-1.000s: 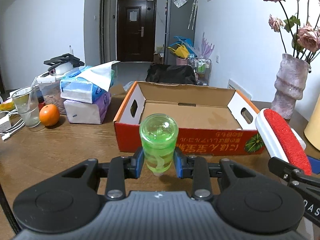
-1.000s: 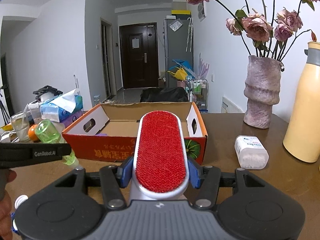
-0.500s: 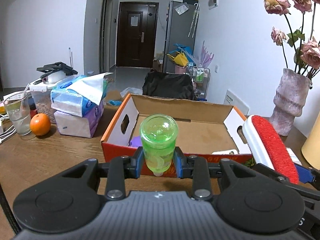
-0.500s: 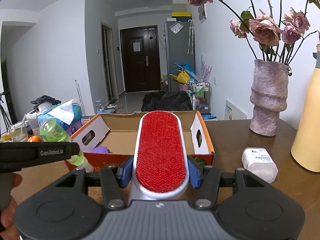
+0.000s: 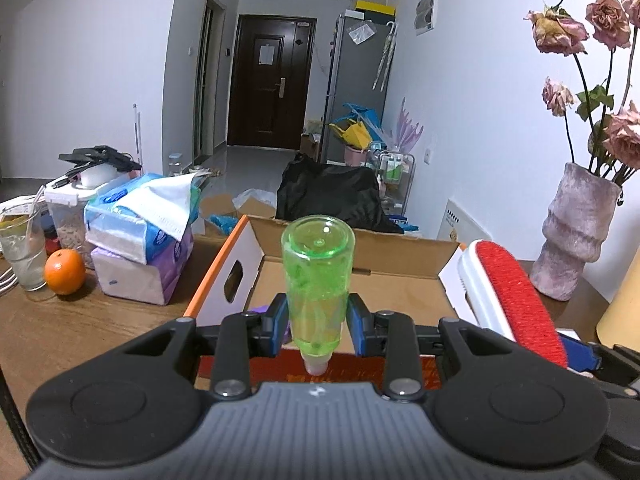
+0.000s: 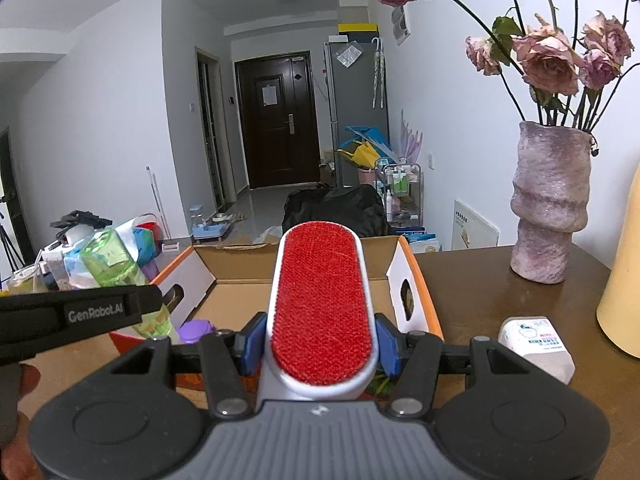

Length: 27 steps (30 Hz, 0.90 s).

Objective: Organize rigid objects
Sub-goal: 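Lift the green bottle and lint brush and carry both toward the box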

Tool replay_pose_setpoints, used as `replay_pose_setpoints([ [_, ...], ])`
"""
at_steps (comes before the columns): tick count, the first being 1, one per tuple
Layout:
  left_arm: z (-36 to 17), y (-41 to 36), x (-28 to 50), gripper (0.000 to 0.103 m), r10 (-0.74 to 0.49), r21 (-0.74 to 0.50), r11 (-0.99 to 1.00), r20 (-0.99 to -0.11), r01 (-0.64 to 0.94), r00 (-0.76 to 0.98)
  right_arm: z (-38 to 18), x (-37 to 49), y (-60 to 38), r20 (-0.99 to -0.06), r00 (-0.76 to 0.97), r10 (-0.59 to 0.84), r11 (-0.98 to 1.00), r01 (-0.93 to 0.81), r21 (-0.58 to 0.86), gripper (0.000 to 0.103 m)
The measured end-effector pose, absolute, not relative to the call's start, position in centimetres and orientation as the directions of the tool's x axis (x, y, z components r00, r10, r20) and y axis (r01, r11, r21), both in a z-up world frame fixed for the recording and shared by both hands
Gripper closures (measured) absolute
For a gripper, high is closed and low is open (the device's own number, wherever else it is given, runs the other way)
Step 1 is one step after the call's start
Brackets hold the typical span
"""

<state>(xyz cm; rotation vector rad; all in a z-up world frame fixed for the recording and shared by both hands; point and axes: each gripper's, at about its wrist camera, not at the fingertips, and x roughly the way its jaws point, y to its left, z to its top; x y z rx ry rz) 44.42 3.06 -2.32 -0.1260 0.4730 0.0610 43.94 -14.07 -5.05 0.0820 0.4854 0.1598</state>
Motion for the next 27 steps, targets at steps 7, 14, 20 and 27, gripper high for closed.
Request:
replay_pose_setpoints([
  [7, -1.4, 3.0, 45.0, 0.071, 0.027, -0.112, 0.990, -0.436, -0.084, 0.899, -4.8, 45.3, -13.7, -0.460, 0.869, 0.182, 0.982, -0.138, 0.128, 0.048],
  [14, -1.0, 3.0, 45.9, 0.071, 0.034, -0.114, 0.989, -0.418, -0.089, 0.908, -4.6, 46.7, -13.6, -0.468, 0.864, 0.185, 0.981, -0.136, 0.138, 0.048],
  [20, -1.1, 3.1, 47.3, 0.071, 0.047, -0.110, 0.989, -0.418, -0.102, 0.907, -4.6, 48.3, -13.4, -0.482, 0.855, 0.189, 0.980, -0.135, 0.146, 0.048],
  [27, -1.7, 3.1, 49.4, 0.071, 0.069, -0.094, 0.988, -0.421, -0.119, 0.904, -4.9, 50.9, -13.3, -0.518, 0.834, 0.191, 0.978, -0.118, 0.170, 0.048],
])
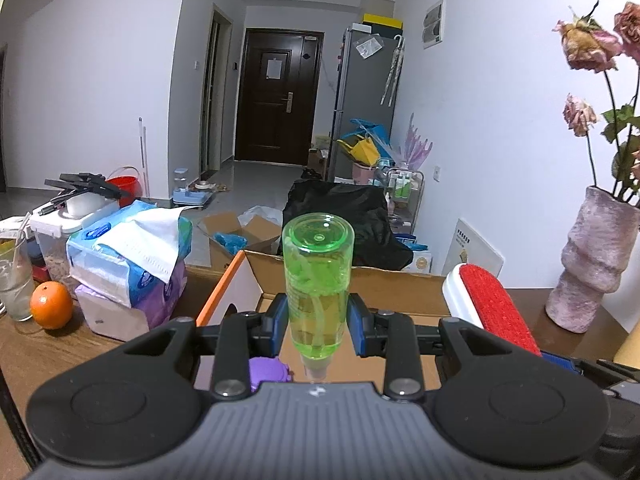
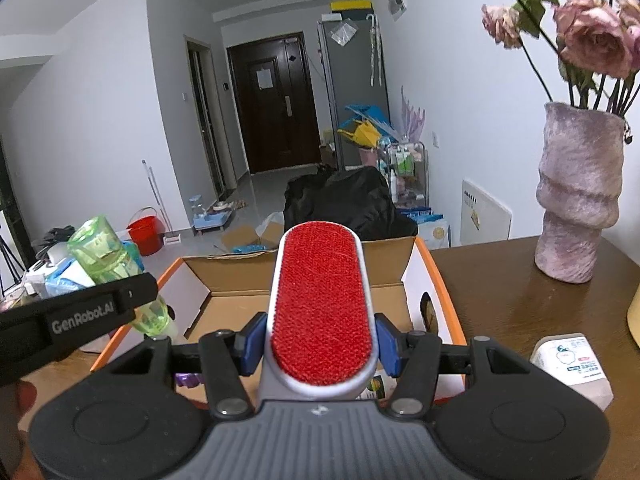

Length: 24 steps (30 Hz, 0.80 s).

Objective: Organize rigid objects
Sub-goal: 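Lift the green bottle and lint brush and carry both toward the box, then drop green bottle into box with left gripper while right gripper releases lint brush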

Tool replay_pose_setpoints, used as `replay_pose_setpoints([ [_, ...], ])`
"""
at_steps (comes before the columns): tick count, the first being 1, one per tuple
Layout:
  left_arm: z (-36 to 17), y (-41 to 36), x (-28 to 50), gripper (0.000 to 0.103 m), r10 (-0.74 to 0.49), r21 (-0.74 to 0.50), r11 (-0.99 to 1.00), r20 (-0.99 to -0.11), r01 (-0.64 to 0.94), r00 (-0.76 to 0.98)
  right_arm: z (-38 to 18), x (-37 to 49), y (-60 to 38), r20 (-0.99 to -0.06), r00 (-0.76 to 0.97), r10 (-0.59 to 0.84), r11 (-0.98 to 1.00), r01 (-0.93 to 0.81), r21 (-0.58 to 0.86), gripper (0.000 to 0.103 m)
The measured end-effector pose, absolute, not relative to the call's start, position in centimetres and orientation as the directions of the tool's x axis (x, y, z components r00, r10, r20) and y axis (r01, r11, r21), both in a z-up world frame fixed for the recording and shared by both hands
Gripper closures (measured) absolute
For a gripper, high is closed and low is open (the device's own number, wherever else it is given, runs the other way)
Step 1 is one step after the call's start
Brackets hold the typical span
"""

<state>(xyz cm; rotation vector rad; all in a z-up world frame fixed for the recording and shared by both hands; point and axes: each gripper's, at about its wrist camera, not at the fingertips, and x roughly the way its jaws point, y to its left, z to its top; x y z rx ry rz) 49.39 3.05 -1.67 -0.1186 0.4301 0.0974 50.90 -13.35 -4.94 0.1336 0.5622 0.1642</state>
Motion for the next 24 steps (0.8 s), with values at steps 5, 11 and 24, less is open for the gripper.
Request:
replay_pose_setpoints([
  [5, -2.1, 2.8, 51.0, 0.071, 0.086, -0.074, 0.989, -0.430, -0.130, 0.899, -5.2, 52.7, -13.6, -0.543, 0.818, 0.190, 0.976, -0.099, 0.192, 0.048],
  [11, -2.8, 2.6, 52.5, 0.071, 0.094, -0.058, 0.989, -0.446, -0.133, 0.890, -5.8, 54.7, -13.6, -0.578, 0.794, 0.189, 0.975, -0.081, 0.207, 0.048],
  [24, -4.4, 3.0, 54.9, 0.071, 0.114, -0.040, 0.987, -0.488, -0.153, 0.865, -7.3, 58.1, -13.8, -0.629, 0.749, 0.208, 0.966, -0.055, 0.253, 0.048],
])
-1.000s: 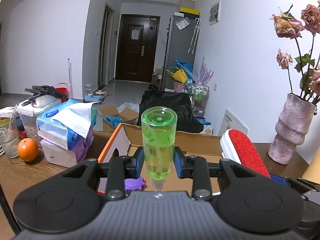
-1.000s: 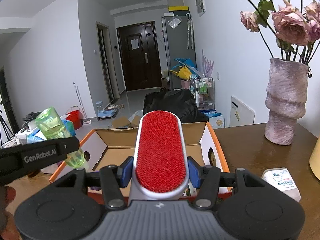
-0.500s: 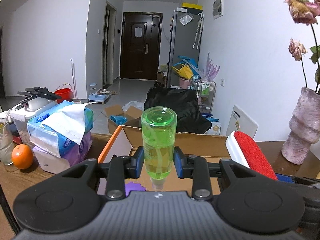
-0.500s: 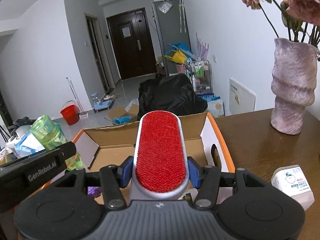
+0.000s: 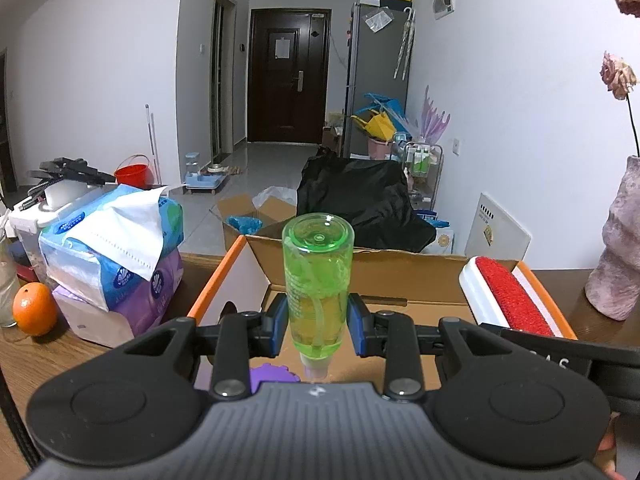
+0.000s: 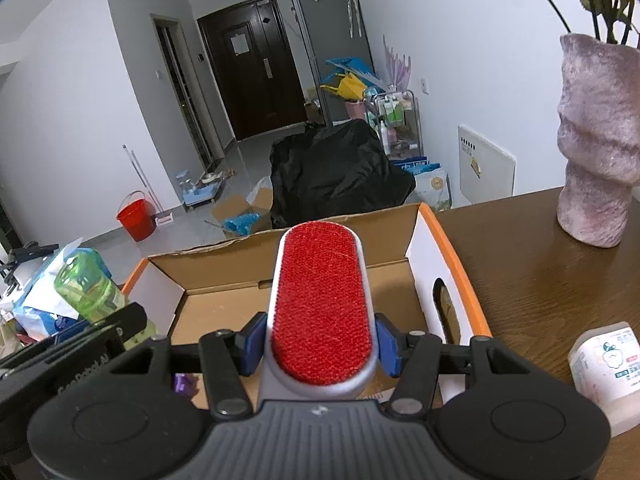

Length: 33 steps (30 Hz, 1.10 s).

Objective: Organize rigid objects
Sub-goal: 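Drop green bottle into box with left gripper while right gripper releases lint brush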

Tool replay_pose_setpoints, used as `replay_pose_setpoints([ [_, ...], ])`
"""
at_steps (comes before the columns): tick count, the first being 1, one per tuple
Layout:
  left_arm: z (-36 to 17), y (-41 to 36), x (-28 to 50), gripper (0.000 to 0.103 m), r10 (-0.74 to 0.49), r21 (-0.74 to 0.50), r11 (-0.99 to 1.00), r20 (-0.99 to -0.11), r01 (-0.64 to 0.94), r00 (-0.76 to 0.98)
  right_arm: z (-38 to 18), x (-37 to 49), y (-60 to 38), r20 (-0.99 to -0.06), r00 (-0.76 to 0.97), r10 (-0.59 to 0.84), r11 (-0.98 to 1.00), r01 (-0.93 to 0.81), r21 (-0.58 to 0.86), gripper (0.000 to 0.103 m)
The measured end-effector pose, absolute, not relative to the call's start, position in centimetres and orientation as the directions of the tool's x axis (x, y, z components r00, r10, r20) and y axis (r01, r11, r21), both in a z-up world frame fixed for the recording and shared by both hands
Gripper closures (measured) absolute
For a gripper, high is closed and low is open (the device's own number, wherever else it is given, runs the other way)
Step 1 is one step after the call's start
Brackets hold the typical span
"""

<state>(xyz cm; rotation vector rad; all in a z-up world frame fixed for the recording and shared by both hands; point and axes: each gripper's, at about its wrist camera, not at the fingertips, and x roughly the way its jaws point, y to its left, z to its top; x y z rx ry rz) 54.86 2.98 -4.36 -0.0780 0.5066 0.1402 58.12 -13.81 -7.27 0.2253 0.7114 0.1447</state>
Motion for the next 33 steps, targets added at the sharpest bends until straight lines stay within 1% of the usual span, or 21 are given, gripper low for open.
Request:
replay_pose_setpoints([
  [9, -4.6, 3.3, 55.3, 0.070, 0.094, -0.043, 0.990, -0.509, -0.135, 0.856, -7.7, 58.8, -13.8, -0.642, 0.735, 0.219, 0.964, -0.063, 0.256, 0.047],
  [10, -4.5, 3.4, 55.2, 0.064, 0.094, -0.043, 0.990, -0.507, -0.134, 0.857, -7.6, 58.7, -13.9, -0.642, 0.736, 0.212, 0.965, -0.056, 0.255, 0.046],
  [11, -4.4, 3.4, 55.2, 0.049, 0.099, -0.040, 0.990, -0.506, -0.138, 0.857, -7.5, 58.7, -14.0, -0.642, 0.740, 0.203, 0.967, -0.049, 0.249, 0.035],
  [12, -4.3, 3.5, 55.0, 0.039, 0.109, -0.040, 0.988, -0.503, -0.149, 0.858, -7.3, 58.8, -14.1, -0.641, 0.743, 0.193, 0.970, -0.044, 0.241, 0.024],
  [13, -4.1, 3.6, 54.9, 0.029, 0.122, -0.037, 0.986, -0.494, -0.160, 0.861, -7.1, 58.7, -14.2, -0.637, 0.749, 0.185, 0.971, -0.041, 0.235, 0.021],
  [15, -4.0, 3.7, 54.7, 0.026, 0.134, -0.023, 0.986, -0.487, -0.165, 0.863, -6.8, 58.5, -14.2, -0.634, 0.755, 0.168, 0.975, -0.031, 0.221, 0.020],
  [17, -3.9, 3.9, 54.6, 0.015, 0.137, -0.027, 0.985, -0.489, -0.172, 0.862, -6.8, 58.5, -14.2, -0.633, 0.756, 0.165, 0.975, -0.030, 0.219, 0.019],
  [18, -3.8, 4.0, 54.6, 0.012, 0.145, -0.026, 0.983, -0.487, -0.180, 0.861, -6.8, 58.5, -14.2, -0.634, 0.757, 0.159, 0.976, -0.025, 0.215, 0.018],
  [20, -3.7, 4.1, 54.5, 0.004, 0.157, -0.021, 0.981, -0.481, -0.190, 0.863, -6.9, 58.5, -14.3, -0.634, 0.759, 0.147, 0.979, -0.018, 0.205, 0.015],
  [22, -3.6, 4.3, 54.4, 0.000, 0.161, -0.021, 0.981, -0.475, -0.194, 0.865, -6.8, 58.3, -14.3, -0.633, 0.762, 0.138, 0.980, -0.012, 0.199, 0.013],
  [30, -3.4, 4.5, 53.9, 0.000, 0.168, -0.017, 0.980, -0.468, -0.199, 0.868, -6.4, 57.3, -14.7, -0.620, 0.774, 0.130, 0.983, -0.020, 0.181, 0.002],
  [33, -3.4, 4.8, 53.5, 0.000, 0.163, -0.027, 0.980, -0.469, -0.199, 0.868, -6.1, 56.7, -14.7, -0.606, 0.785, 0.128, 0.984, -0.027, 0.174, 0.001],
])
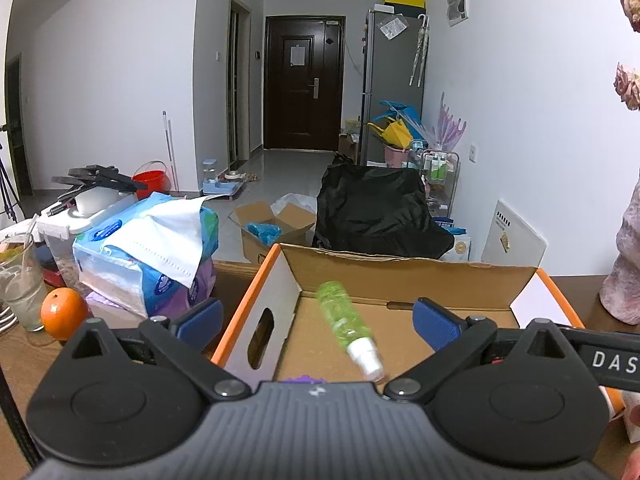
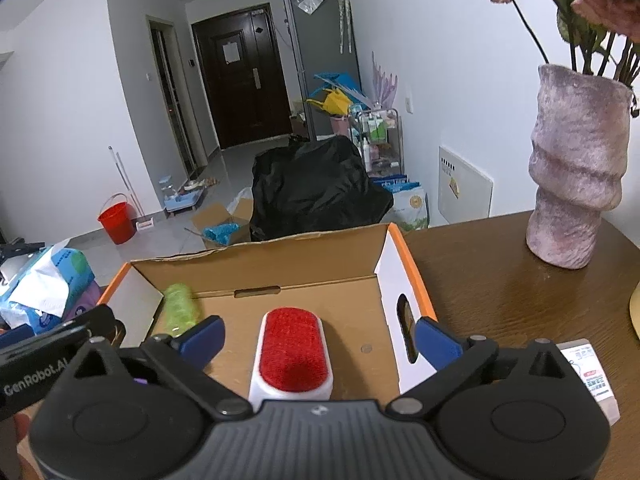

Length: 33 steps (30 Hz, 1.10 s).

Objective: Organize rigid objects
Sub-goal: 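Drop green bottle into box with left gripper while right gripper releases lint brush, then withdraw both open grippers from the box back over the table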

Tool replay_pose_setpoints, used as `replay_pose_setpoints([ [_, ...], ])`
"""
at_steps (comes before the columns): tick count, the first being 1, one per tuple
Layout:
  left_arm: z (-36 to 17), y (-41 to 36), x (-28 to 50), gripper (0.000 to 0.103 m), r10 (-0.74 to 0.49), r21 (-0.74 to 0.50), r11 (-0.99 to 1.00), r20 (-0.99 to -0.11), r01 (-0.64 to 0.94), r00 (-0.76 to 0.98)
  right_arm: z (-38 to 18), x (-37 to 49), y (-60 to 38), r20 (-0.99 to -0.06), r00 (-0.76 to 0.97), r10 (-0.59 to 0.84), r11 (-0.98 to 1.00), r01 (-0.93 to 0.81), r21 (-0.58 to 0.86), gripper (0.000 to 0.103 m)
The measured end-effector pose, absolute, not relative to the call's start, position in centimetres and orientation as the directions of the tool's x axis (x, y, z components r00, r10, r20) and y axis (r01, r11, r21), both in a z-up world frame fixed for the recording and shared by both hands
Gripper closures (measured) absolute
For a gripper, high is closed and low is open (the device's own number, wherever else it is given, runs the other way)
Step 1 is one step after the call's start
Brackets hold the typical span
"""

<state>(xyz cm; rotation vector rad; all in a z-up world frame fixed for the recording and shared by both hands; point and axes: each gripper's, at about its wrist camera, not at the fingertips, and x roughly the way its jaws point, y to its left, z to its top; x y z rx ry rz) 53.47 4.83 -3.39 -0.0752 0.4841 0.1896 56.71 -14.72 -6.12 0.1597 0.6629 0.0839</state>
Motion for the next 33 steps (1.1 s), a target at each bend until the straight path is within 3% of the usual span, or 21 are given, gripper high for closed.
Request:
replay_pose_setpoints([
  [33, -3.7, 7.6, 45.4, 0.000, 0.148, -0.022, 0.984, -0.461, -0.178, 0.875, -6.2, 47.2, -16.4, -0.481, 0.868, 0.124, 0.992, -0.092, 0.089, 0.000],
])
